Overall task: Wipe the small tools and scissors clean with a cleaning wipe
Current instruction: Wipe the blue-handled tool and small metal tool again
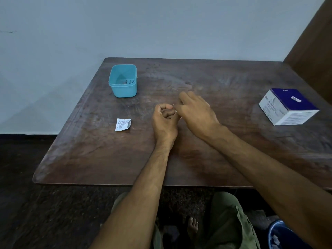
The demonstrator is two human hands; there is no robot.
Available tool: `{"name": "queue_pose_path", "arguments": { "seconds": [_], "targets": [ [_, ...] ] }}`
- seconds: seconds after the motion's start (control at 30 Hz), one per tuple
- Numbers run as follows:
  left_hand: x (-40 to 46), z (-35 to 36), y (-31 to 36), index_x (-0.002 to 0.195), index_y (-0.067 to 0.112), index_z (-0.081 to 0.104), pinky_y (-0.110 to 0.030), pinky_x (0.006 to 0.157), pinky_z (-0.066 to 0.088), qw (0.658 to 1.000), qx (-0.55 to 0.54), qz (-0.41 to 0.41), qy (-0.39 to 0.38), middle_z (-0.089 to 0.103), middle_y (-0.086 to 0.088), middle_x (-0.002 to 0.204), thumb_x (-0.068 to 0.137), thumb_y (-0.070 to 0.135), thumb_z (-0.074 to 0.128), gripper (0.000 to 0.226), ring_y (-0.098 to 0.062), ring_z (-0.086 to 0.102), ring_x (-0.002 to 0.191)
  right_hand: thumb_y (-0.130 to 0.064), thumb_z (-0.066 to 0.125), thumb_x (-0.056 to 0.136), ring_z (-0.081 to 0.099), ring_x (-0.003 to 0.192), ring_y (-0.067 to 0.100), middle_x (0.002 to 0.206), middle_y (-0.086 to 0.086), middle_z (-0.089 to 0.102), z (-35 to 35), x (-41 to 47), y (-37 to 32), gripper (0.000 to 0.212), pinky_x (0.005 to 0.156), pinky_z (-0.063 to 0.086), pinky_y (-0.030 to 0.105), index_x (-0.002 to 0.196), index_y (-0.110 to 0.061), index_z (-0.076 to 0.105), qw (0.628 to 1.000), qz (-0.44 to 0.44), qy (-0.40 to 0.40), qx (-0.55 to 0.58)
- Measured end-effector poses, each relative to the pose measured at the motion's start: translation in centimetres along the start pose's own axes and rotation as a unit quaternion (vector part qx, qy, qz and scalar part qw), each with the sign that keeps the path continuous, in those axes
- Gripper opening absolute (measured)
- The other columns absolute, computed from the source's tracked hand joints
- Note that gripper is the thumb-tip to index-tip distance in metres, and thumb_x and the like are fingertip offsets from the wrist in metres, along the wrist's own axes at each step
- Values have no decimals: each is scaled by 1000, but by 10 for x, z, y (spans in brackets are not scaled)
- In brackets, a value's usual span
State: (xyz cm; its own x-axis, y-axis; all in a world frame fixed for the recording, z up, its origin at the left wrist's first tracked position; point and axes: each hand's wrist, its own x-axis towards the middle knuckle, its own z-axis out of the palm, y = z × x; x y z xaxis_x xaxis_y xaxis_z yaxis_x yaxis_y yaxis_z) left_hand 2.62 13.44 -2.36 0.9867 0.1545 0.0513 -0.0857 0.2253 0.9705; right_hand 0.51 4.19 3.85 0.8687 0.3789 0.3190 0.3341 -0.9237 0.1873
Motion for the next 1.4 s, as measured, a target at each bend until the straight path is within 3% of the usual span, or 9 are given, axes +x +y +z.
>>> {"name": "queue_pose_path", "arguments": {
  "seconds": [0.13,0.37,0.5,0.7,0.93,1.07,1.17,1.3,1.4],
  "targets": [
    [-3,2,2,85,14,51,-24,67,56,1000,0,-1,-1,66,5,59,77,-2,75,30,-7,68,63,-8,61,84,44,111,31,115,15,50,-13,11,9,16,90,39,38,99,-3,64,997,55,-50,-19],
    [1,2,-3,76,16,52,-24,57,47,999,34,18,29,63,-4,70,77,-13,63,31,-4,58,58,-10,48,92,40,119,29,124,14,45,-16,12,-11,23,98,36,38,111,-3,61,993,35,-92,-60],
    [-1,2,2,79,10,55,-20,62,55,1000,-4,0,14,65,2,63,79,-7,71,23,-3,66,59,-6,58,86,43,115,29,121,14,47,-21,19,6,22,93,38,36,108,-3,61,994,56,-84,-30],
    [-1,1,2,79,8,67,-20,67,55,1000,-24,-15,4,70,0,66,80,-2,73,11,-6,67,63,-4,66,80,50,94,34,98,17,54,8,6,11,8,66,34,34,88,-1,67,995,41,13,95],
    [-1,0,3,85,8,72,-27,81,57,999,-30,-27,0,74,-8,75,82,7,74,3,-15,71,73,1,61,85,56,83,35,91,16,59,22,10,34,20,65,45,36,100,-5,73,973,95,101,184],
    [0,-1,3,84,10,72,-33,83,57,997,-59,-40,1,74,-8,74,84,8,72,2,-21,72,77,8,54,83,54,86,34,93,19,58,27,5,22,20,73,46,35,93,1,70,978,61,87,179],
    [1,-2,3,85,10,71,-31,80,58,997,-68,-39,-6,75,-9,76,85,9,72,1,-24,73,79,-9,50,90,54,85,26,92,13,58,27,2,21,23,69,43,28,96,1,69,973,66,100,199],
    [0,-2,4,92,7,69,-17,67,55,994,-97,-46,-18,74,-4,74,89,5,66,5,-15,73,70,-7,54,90,61,88,21,92,7,67,27,7,27,23,75,47,29,101,-7,74,928,156,146,305],
    [1,-3,3,100,4,69,-16,67,55,993,-99,-48,-38,75,-4,78,89,3,65,12,-15,73,71,-4,61,88,66,88,8,95,-2,72,31,7,18,18,78,50,20,97,-13,75,825,261,145,479]
  ]
}}
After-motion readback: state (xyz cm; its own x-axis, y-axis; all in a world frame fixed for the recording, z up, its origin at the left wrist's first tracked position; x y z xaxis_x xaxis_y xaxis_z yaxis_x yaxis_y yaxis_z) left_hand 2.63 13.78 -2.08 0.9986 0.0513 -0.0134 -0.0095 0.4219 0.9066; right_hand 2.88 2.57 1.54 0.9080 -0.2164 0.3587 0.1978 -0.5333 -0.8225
